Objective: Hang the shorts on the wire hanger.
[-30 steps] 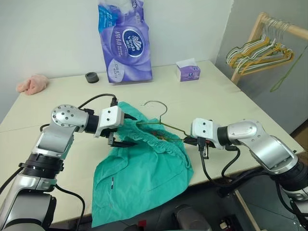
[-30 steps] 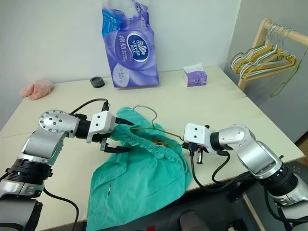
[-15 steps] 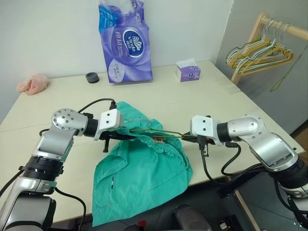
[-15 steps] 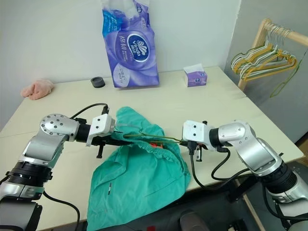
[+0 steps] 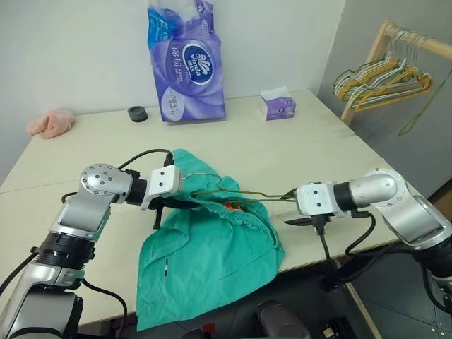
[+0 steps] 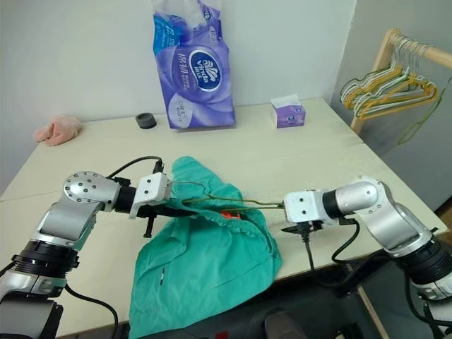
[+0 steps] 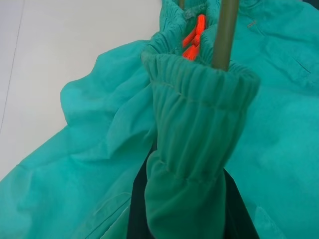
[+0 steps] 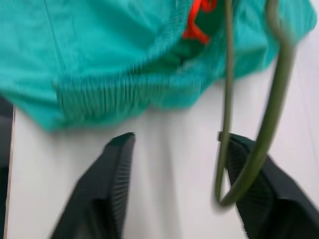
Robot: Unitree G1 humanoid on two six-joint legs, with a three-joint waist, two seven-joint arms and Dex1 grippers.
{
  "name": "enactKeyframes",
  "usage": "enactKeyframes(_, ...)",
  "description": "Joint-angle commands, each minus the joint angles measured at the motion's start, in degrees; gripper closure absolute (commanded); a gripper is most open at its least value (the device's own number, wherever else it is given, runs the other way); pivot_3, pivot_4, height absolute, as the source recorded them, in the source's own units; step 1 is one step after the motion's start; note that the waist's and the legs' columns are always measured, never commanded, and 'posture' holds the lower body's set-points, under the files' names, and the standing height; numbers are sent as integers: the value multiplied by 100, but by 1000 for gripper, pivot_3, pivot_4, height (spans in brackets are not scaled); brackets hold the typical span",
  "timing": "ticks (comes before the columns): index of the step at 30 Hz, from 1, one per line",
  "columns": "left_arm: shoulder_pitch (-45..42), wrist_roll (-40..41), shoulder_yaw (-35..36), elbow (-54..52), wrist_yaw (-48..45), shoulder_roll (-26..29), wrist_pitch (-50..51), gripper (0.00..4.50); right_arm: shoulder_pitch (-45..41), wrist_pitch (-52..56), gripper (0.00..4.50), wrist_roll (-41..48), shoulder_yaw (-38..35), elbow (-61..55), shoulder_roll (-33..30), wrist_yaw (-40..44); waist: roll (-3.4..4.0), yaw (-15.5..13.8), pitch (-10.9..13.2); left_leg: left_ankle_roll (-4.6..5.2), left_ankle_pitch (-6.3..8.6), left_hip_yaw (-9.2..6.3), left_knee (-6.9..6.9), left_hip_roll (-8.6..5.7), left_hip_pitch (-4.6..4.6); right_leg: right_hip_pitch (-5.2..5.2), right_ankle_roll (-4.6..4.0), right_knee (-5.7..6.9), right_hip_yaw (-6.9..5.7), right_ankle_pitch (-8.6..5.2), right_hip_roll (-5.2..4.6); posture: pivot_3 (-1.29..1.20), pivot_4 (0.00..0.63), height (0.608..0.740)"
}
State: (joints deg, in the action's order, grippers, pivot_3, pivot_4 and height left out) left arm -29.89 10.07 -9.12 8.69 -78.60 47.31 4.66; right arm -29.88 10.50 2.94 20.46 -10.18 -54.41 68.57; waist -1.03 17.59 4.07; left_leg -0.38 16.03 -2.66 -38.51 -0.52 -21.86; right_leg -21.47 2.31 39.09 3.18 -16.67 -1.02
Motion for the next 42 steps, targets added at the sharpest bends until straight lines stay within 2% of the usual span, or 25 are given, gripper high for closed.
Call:
enactKeyframes(1, -31, 18, 173, -60, 78, 76, -25, 4500, 195, -298, 257, -42, -628, 550, -386, -32, 1, -10, 1, 0, 0, -2, -3, -1, 0, 2, 0, 0, -2, 0, -1, -332, 27, 740)
enactKeyframes(2, -31, 20, 175, -48, 91, 80, -24, 4500, 372, -297, 64, 78, -843, 658, -348, -173, 1, -10, 1, 0, 0, -4, -9, -2, 0, 6, 0, 0, -5, 0, -2, -332, 27, 740)
enactKeyframes(6, -47, 59, 206, -19, 115, 84, 28, 4500, 1413, 131, 64, 1082, -1540, -18, 13, -241, 0, -9, 0, 1, 1, -18, -14, 0, -2, 13, -1, 0, -21, -1, -1, -345, 38, 740)
enactKeyframes(11, -150, 34, 180, 79, 102, 63, 38, 4500, 2417, 763, 64, 1317, -1471, -1186, 980, -1208, 8, 15, 2, 1, 1, -31, -14, 7, -3, 14, -1, 8, -34, -2, 7, -347, 42, 740)
enactKeyframes(16, -164, 44, 166, 32, 96, 54, 74, 4500, 2631, 994, 64, 1169, -1165, -1204, 1668, -1709, 10, -26, 3, 0, 1, -31, -22, 2, -3, 19, 0, 4, -34, -2, 4, -345, 42, 740)
enactKeyframes(21, -145, 55, 185, -48, 131, 49, 138, 4500, 2737, 1136, 64, 1079, -868, -1065, 2074, -2004, 11, -37, 3, 0, 1, -37, -22, 2, -3, 20, 0, 4, -38, -2, 4, -321, 39, 740)
enactKeyframes(27, -54, 89, 252, -162, 178, 107, 195, 4500, 2906, 1456, 64, 1396, -937, -1263, 2280, -2131, 11, -61, 3, 1, 1, -41, -22, 2, -4, 20, -1, 5, -42, -2, 5, -310, 38, 740)
enactKeyframes(33, -30, 114, 263, -210, 226, 103, 244, 4500, 2958, 1470, 64, 1069, -815, -1028, 2429, -2521, 11, -109, 2, 1, 1, -42, -22, 2, -2, 20, -1, 5, -45, -2, 5, -310, 38, 740)
enactKeyframes(36, -37, 120, 278, -217, 258, 78, 256, 4500, 2856, 1658, 627, 923, -675, -873, 2571, -2767, 11, -126, 1, 0, 1, -41, -22, 2, -2, 20, -1, 5, -43, -2, 6, -314, 36, 740)
enactKeyframes(42, -7, 307, 410, -342, 365, 44, 482, 4500, 2720, 1689, 2593, 878, -860, -616, 2672, -2968, 12, -183, 2, 0, 1, -40, -23, 1, -3, 20, -1, 5, -42, -2, 5, -313, 38, 740)
